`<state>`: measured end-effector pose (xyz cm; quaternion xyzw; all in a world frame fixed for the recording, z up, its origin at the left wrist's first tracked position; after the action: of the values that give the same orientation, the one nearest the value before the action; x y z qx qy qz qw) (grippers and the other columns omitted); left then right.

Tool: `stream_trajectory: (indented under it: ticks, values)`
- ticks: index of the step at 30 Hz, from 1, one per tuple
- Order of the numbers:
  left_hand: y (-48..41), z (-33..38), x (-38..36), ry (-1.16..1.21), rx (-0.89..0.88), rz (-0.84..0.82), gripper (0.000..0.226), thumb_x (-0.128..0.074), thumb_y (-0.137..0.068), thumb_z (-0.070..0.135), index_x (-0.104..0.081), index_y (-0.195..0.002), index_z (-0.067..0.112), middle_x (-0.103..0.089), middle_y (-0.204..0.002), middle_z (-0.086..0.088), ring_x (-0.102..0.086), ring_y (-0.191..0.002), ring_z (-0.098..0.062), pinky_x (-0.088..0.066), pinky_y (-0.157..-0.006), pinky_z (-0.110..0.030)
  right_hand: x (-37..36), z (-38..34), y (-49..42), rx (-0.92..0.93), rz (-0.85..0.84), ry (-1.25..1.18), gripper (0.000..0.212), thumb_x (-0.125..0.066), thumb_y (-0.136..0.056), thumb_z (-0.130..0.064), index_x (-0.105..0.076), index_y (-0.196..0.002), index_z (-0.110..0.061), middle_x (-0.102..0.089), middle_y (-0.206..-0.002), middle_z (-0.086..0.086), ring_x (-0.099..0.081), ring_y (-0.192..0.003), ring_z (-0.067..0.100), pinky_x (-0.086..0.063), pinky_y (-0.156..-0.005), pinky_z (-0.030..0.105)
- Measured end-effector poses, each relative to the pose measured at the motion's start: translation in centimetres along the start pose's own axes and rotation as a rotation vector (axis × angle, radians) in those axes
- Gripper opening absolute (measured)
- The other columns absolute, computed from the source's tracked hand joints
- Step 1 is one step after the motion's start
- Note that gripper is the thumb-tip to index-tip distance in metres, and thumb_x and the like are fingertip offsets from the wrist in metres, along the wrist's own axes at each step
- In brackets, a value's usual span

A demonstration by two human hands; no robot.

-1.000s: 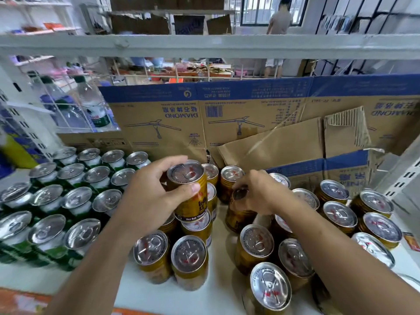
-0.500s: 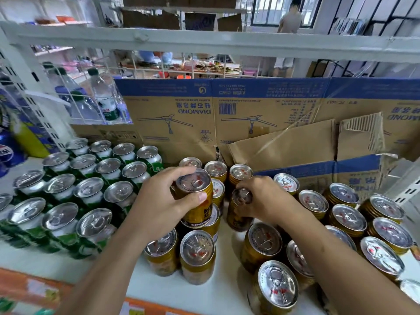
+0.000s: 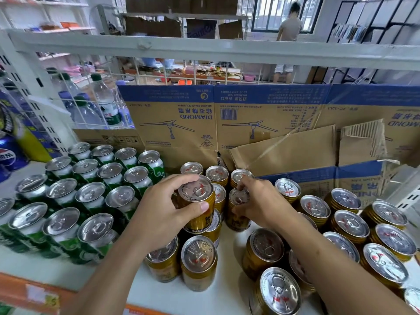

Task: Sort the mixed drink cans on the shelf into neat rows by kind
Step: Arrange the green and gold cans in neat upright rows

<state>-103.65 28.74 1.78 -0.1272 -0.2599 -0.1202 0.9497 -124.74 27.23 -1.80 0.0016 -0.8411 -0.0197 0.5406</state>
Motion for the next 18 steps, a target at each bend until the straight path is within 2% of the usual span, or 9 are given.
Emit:
stream_trajectory:
  ticks: [5,9,13,15,18]
  values:
    - [0.0,0.0,0.0,0.006,0.003,-0.002,0.056,-0.071,-0.065,0.049,-0.061,-0.12,0.041,-0.061,-0.114,0.028,-0.057,-0.104,0.008,-0.052,-0.09,-0.026,0.0,0.0,0.4,0.001,0.0,-0.033,0.041,-0.079,-0.077,-0.032,-0.047,-0.101,-0.026,-0.053,-0.108,0.0,-0.055,-0.093,0.022,-0.045,-0.074,0.03]
    - [0.1,0.0,-0.1,0.011,0.006,0.004,0.057,-0.072,-0.065,0.05,-0.061,-0.12,0.042,-0.062,-0.114,0.027,-0.058,-0.105,0.006,-0.052,-0.091,-0.028,-0.2,0.1,0.5,0.006,-0.027,-0.045,0.045,-0.078,-0.078,-0.033,-0.05,-0.112,-0.023,-0.053,-0.121,0.001,-0.053,-0.101,0.02,-0.045,-0.081,0.03]
    - [0.1,0.0,0.0,0.048,0.034,-0.013,0.056,-0.079,-0.065,0.045,-0.062,-0.118,0.042,-0.065,-0.109,0.025,-0.061,-0.101,0.005,-0.053,-0.091,-0.032,0.9,-0.1,1.4,0.023,0.044,-0.068,0.066,-0.078,-0.078,-0.033,-0.048,-0.135,-0.021,-0.05,-0.132,0.001,-0.051,-0.118,0.021,-0.043,-0.092,0.028]
    - [-0.2,0.1,0.0,0.069,0.04,-0.033,0.061,-0.078,-0.058,0.051,-0.063,-0.117,0.044,-0.067,-0.108,0.023,-0.064,-0.102,-0.001,-0.054,-0.091,-0.036,2.1,-1.0,2.1,0.092,0.095,-0.148,0.06,-0.077,-0.079,-0.024,-0.052,-0.133,-0.022,-0.055,-0.125,-0.006,-0.053,-0.114,0.014,-0.04,-0.088,0.02]
    - [-1.0,0.9,-0.4,0.102,0.021,-0.065,0.056,-0.079,-0.059,0.042,-0.063,-0.113,0.044,-0.068,-0.104,0.024,-0.064,-0.099,0.001,-0.055,-0.09,-0.036,2.3,-2.7,2.9,0.188,-0.028,-0.363,0.058,-0.079,-0.073,-0.022,-0.057,-0.127,-0.027,-0.06,-0.112,-0.016,-0.058,-0.104,0.004,-0.047,-0.084,0.022]
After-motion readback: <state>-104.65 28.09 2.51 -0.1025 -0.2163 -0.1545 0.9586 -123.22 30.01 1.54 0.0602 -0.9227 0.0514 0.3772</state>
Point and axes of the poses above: each hand's wrist, its own y-axis away from the middle knuckle, its own x-axis out of the back of the hand, z = x × y, the point moved 6 cm from there along -y, towards the middle knuckle
